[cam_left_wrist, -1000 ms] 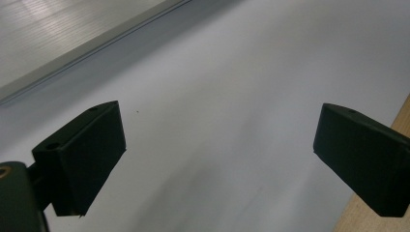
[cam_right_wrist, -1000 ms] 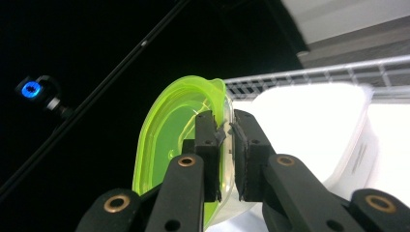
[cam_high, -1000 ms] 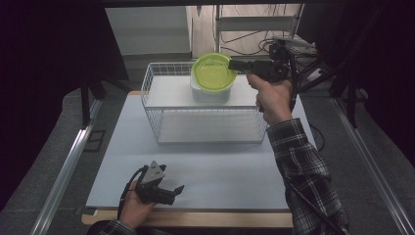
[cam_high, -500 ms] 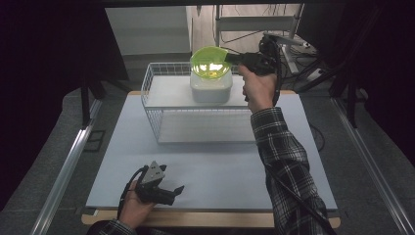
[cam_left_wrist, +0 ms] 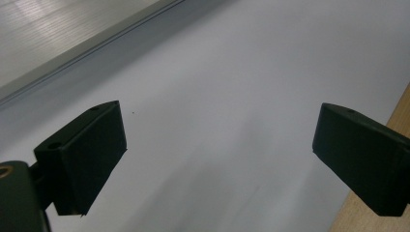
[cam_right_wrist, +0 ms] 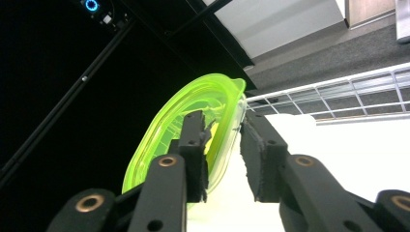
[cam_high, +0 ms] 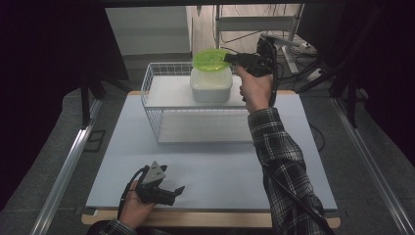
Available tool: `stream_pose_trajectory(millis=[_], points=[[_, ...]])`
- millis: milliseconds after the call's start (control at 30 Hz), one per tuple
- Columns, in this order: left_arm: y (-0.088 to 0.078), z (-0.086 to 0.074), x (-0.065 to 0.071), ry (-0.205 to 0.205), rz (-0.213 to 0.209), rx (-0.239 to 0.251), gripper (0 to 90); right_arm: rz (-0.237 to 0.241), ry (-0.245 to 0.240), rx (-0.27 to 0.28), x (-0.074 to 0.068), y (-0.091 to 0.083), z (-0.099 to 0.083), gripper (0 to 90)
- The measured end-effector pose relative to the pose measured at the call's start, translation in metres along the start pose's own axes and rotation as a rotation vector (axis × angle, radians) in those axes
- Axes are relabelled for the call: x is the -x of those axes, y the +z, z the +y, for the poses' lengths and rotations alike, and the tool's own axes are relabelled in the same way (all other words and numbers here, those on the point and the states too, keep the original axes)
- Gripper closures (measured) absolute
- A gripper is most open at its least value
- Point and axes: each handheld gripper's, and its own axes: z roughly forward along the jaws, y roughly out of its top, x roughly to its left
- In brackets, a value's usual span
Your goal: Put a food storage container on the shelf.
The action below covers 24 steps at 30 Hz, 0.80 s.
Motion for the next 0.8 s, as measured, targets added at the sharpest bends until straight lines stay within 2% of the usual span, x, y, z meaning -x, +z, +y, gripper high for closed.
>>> stream_pose_trajectory(millis=[200, 300, 367, 533, 667, 800], points=[[0.000, 0.000, 0.001, 0.001, -0.001, -0.002, 4.4, 0.003, 0.000, -0.008, 0.004, 0.001, -0.001, 64.2], [0.001, 0.000, 0.000, 0.001, -0.001, -0.003, 4.4, 0.004, -0.012, -0.006, 0.005, 0.001, -0.001, 55.9], [0.001, 0.000, 0.000, 0.000, 0.000, -0.003, 4.4, 0.013, -0.030, -0.005, 0.006, -0.001, -0.001, 49.2], [0.001, 0.000, 0.000, 0.002, 0.001, -0.003, 4.4, 0.002, -0.137, 0.005, 0.005, -0.014, 0.001, 35.4], [0.001, 0.000, 0.001, 0.003, 0.002, -0.007, 4.5, 0.028, -0.168, -0.005, 0.009, -0.028, -0.001, 29.7], [0.002, 0.000, 0.001, 0.004, 0.004, -0.009, 4.4, 0.020, -0.206, -0.023, 0.013, -0.040, -0.009, 27.1]])
